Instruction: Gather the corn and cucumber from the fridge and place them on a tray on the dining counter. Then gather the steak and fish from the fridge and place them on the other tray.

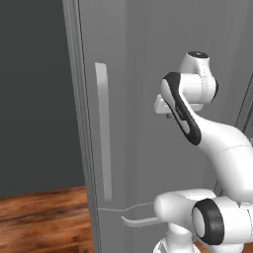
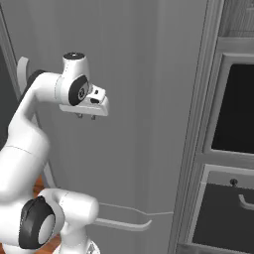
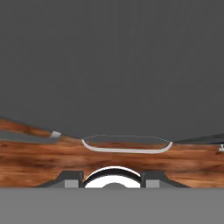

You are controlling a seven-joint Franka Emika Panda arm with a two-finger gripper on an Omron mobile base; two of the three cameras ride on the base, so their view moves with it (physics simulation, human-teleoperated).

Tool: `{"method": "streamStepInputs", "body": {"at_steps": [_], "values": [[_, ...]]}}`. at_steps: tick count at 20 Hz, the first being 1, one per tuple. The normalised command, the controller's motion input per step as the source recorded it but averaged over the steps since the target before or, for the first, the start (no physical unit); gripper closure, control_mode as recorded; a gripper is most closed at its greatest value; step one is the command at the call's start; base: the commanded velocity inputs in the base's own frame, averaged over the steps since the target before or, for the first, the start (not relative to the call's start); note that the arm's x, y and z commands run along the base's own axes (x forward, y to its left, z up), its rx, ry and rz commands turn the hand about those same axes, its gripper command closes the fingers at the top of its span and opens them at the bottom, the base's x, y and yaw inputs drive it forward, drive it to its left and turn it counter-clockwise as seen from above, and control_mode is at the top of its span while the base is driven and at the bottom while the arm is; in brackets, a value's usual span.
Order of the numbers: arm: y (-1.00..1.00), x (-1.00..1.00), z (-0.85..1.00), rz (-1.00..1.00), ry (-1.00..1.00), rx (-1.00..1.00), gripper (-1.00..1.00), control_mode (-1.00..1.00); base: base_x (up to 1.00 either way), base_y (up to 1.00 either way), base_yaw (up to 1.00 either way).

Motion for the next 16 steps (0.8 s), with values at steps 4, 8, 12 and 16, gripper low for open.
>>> {"method": "streamStepInputs", "body": {"at_steps": [4, 8, 12, 16], "values": [[0.0, -0.12, -0.01, 0.0, 0.0, 0.0, -1.0, 1.0, -0.31, 0.09, 0.0], [0.0, 0.0, 0.0, 0.0, 0.0, 0.0, -1.0, 1.0, -0.79, 0.35, -0.09], [0.0, 0.0, 0.0, 0.0, 0.0, 0.0, -1.0, 1.0, -0.49, 0.66, -0.26], [0.0, 0.0, 0.0, 0.0, 0.0, 0.0, -1.0, 1.0, -0.08, 0.74, -0.35]]}}
